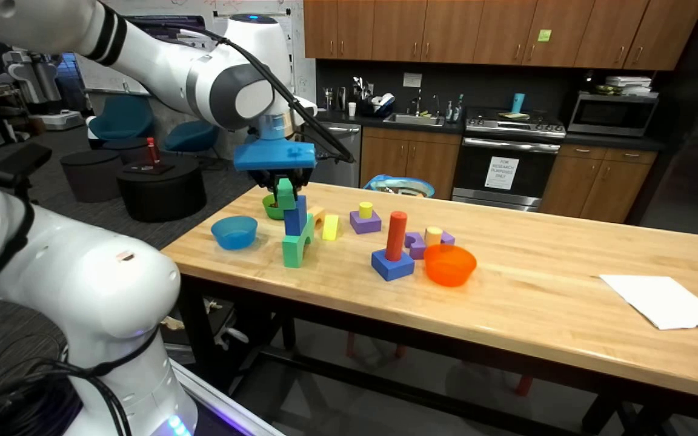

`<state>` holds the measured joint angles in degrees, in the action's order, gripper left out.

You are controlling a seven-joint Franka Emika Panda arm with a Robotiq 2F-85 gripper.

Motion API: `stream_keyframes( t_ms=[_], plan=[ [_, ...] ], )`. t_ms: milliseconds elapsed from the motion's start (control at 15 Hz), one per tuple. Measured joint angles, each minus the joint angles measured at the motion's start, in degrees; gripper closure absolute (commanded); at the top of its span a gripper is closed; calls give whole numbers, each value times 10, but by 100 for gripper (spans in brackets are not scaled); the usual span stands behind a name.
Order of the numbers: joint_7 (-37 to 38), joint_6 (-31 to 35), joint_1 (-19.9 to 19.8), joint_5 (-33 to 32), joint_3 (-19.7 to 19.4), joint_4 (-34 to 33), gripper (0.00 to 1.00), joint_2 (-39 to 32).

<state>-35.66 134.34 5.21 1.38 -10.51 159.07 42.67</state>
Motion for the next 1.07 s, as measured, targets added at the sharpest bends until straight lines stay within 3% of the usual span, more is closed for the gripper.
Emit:
stream_keyframes(
  t_ms=[533,1067],
  plan=[
    [68,-60,-6,-32,25,-1,84,11],
    [81,-91,-5,-37,38,-2,84,37]
  ],
)
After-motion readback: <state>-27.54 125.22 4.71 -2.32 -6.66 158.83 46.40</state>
